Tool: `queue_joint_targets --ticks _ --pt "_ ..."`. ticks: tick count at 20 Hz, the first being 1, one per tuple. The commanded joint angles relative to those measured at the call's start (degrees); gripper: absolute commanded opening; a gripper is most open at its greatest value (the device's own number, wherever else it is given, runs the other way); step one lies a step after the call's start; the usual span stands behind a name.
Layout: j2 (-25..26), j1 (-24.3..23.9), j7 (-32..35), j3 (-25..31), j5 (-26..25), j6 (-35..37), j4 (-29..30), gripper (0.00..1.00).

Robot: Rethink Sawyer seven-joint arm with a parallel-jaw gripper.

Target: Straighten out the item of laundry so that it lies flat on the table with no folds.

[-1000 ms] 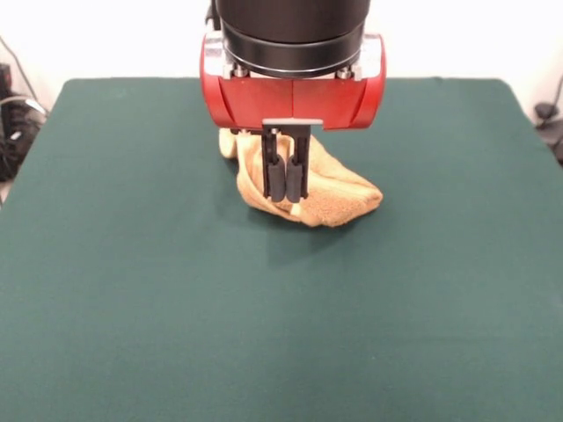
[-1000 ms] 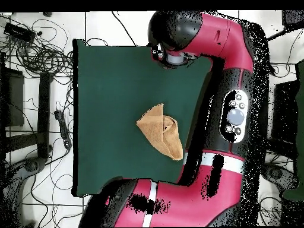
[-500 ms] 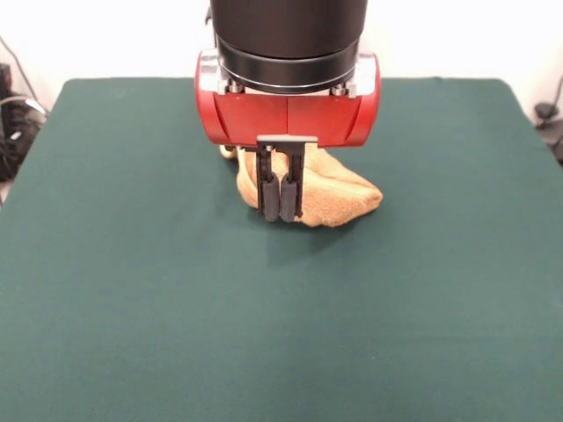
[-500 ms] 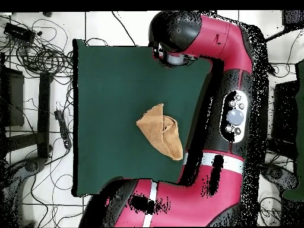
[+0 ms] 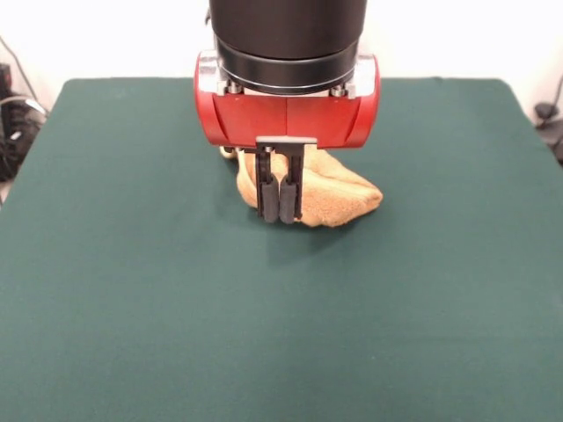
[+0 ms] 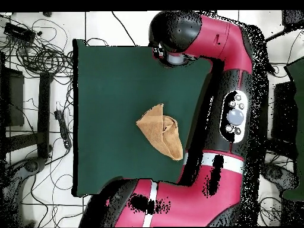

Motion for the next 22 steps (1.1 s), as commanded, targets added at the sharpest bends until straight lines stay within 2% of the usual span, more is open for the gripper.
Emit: queue_joint_targets --ticks 1,22 --pt "0.5 1.0 11.0 3.1 1.2 -3.0 12.1 0.0" --pt "-0.2 0.9 10.9 3.0 1.6 -2.4 12.8 0.0"
